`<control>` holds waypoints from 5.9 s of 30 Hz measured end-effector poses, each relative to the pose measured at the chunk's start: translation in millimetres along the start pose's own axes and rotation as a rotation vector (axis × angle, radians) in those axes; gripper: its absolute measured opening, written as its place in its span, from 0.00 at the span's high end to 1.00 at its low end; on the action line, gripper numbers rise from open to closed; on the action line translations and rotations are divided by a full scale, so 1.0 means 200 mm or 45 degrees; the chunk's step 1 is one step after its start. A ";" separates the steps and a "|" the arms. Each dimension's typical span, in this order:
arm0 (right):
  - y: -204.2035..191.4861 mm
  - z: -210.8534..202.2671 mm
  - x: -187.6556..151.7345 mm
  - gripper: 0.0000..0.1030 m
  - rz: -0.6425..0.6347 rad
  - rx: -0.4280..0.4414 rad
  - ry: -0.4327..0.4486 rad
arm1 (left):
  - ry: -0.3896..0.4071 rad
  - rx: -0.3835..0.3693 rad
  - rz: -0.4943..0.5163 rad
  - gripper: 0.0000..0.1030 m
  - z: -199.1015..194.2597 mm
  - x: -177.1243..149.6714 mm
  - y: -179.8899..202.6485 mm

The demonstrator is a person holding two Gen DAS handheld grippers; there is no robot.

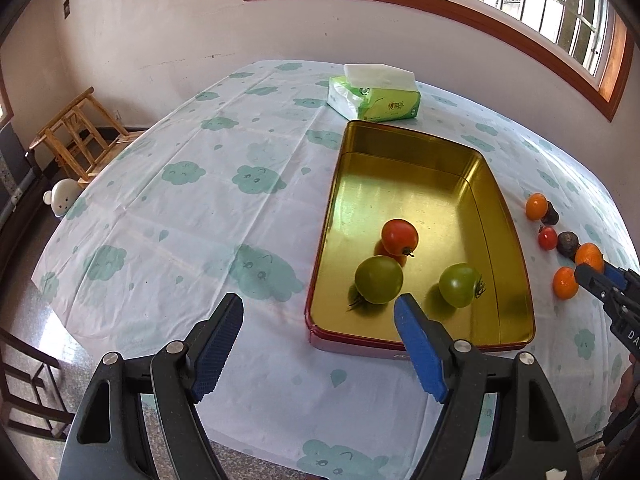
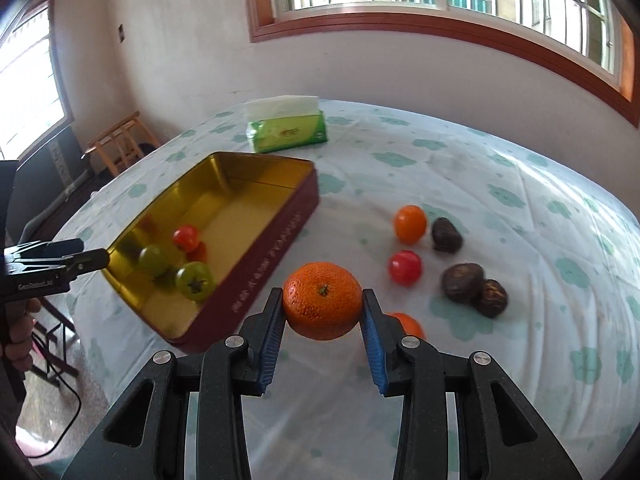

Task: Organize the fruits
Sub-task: 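Withdraw the left tool from the tin while the right tool carries the mandarin toward it, then lower the mandarin into the tin and open the right tool, then move the right tool to a dark brown fruit and grasp it, then grasp the mandarin on the cloth with the left tool while the right tool holds the dark fruit, then carry the mandarin over the tin and open the left tool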

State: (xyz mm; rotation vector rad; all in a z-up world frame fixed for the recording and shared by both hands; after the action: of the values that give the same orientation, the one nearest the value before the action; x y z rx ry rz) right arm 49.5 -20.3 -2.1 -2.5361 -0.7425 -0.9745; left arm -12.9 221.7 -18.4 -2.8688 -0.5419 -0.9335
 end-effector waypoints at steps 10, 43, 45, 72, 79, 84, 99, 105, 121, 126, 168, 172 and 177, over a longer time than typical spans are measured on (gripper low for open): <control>-0.36 0.15 0.04 0.63 -0.159 0.120 -0.065 | -0.004 0.038 -0.101 0.27 -0.01 -0.02 -0.18; -0.63 0.52 0.13 0.62 -0.281 0.115 -0.155 | -0.048 0.106 -0.266 0.27 0.01 -0.09 -0.46; -0.63 0.52 0.13 0.62 -0.281 0.115 -0.154 | -0.048 0.105 -0.262 0.27 0.01 -0.09 -0.46; -0.36 0.17 0.13 0.51 -0.113 0.098 0.028 | -0.016 0.031 -0.149 0.27 -0.04 -0.02 -0.22; 0.11 0.01 0.04 0.51 0.041 -0.100 0.042 | 0.001 -0.042 -0.039 0.27 -0.07 0.03 0.02; 0.47 -0.04 -0.08 0.51 0.157 -0.242 -0.014 | 0.008 -0.099 0.029 0.27 -0.08 0.07 0.20; 0.82 0.19 -0.17 0.51 0.221 -0.274 -0.141 | -0.062 -0.270 0.306 0.27 -0.01 0.09 0.87; 0.84 0.26 -0.13 0.52 0.203 -0.270 -0.139 | -0.075 -0.293 0.370 0.27 0.02 0.08 1.00; 0.88 0.18 -0.21 0.64 0.229 -0.314 -0.096 | -0.093 -0.353 0.426 0.27 0.11 -0.01 1.21; 0.93 0.10 -0.28 0.64 0.282 -0.343 -0.087 | -0.111 -0.368 0.431 0.27 0.16 -0.04 1.26; 0.94 0.02 -0.36 0.63 0.307 -0.383 -0.088 | -0.141 -0.385 0.496 0.65 0.30 -0.10 1.43; 0.94 0.03 -0.36 0.63 0.304 -0.385 -0.089 | -0.136 -0.387 0.482 0.65 0.28 -0.09 1.41; 0.94 0.03 -0.36 0.63 0.302 -0.387 -0.090 | -0.120 -0.393 0.460 0.65 0.24 -0.05 1.37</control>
State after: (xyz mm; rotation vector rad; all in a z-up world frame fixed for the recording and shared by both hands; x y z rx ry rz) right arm 114.9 -195.8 -76.9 -2.8484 -0.3171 -0.9828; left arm 103.7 -28.7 -53.7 -3.1347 0.1319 -0.8891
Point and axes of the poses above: each gripper's, at about its wrist camera, not at the fingertips, and z roughly the way its jaws point, y to its right, x to its top, the point moved 3 cm from there along z, roughly the way its jaws point, and after that the axes turned 1 degree about x, right-handed, at the moved point
